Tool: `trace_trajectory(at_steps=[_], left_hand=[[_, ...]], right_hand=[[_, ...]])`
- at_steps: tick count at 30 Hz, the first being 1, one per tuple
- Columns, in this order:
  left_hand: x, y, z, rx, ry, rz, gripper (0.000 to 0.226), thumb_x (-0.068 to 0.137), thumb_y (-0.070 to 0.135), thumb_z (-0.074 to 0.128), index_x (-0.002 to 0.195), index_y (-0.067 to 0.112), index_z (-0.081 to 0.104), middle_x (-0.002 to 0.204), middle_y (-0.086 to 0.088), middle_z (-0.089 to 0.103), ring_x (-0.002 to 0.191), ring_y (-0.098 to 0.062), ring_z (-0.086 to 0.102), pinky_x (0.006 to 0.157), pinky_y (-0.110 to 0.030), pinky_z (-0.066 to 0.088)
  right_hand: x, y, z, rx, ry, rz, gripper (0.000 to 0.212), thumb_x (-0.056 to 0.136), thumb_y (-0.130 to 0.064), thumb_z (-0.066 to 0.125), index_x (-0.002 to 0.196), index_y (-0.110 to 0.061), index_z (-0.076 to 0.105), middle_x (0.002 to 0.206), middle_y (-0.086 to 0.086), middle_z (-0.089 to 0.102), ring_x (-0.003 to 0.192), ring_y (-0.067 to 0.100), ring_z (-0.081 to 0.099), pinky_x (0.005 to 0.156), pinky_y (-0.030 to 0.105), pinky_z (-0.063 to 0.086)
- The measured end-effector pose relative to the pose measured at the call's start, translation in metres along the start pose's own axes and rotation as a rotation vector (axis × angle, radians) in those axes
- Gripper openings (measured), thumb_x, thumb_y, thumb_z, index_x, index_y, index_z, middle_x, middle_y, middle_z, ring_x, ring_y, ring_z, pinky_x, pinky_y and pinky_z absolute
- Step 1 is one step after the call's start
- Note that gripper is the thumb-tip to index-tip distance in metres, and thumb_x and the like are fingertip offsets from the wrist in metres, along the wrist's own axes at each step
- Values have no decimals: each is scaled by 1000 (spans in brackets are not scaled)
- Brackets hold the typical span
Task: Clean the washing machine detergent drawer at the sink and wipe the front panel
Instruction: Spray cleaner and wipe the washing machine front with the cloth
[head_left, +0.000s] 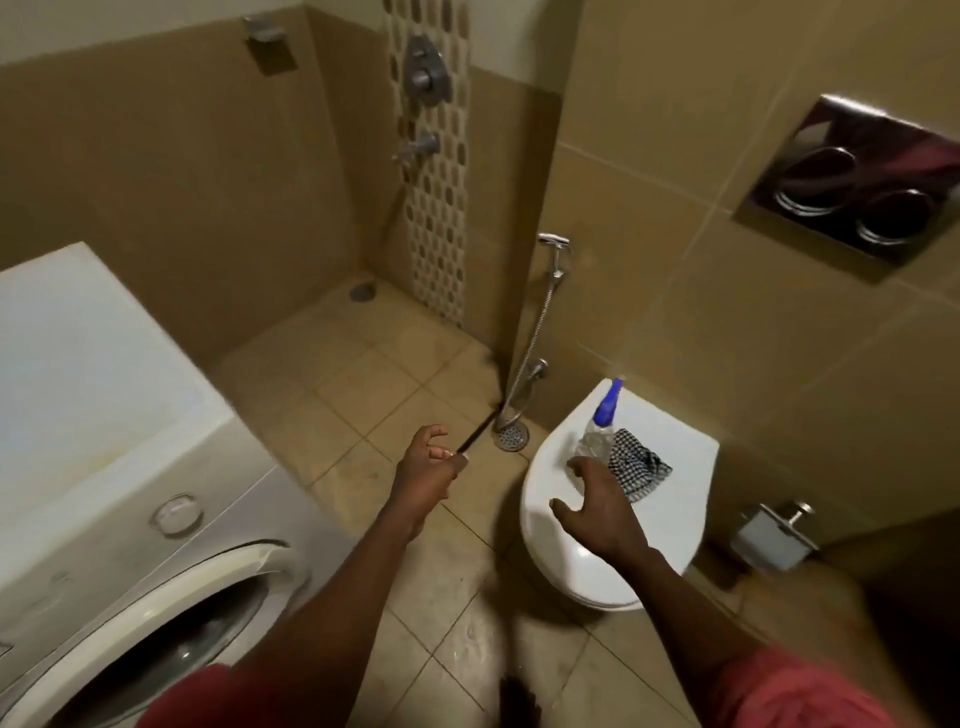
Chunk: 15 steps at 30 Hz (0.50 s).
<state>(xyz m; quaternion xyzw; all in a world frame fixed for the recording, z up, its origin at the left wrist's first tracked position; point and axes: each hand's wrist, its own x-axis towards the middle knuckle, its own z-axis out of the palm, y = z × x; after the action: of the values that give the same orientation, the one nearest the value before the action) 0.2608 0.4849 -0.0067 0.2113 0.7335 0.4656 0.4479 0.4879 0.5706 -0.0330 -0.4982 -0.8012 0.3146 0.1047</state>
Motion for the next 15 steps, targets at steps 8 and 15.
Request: trace_trajectory(at_steps=[8, 15], left_hand=[[39, 20, 118, 86, -206, 80, 85, 75, 24, 82, 145, 33, 34, 135, -3, 46, 126, -21, 46, 98, -32, 42], [77, 22, 189, 100, -320, 122, 104, 74, 24, 84, 152, 35, 17, 157, -2, 30, 141, -18, 34, 104, -32, 36]], right_hand=[[15, 95, -29, 31, 22, 182, 61, 75, -16, 75, 130, -4, 51, 126, 14, 56, 119, 29, 51, 95, 24, 33], [58, 153, -33, 52, 43, 268, 62, 78, -12, 74, 134, -2, 49, 136, 15, 53, 126, 30, 49, 100, 24, 34]])
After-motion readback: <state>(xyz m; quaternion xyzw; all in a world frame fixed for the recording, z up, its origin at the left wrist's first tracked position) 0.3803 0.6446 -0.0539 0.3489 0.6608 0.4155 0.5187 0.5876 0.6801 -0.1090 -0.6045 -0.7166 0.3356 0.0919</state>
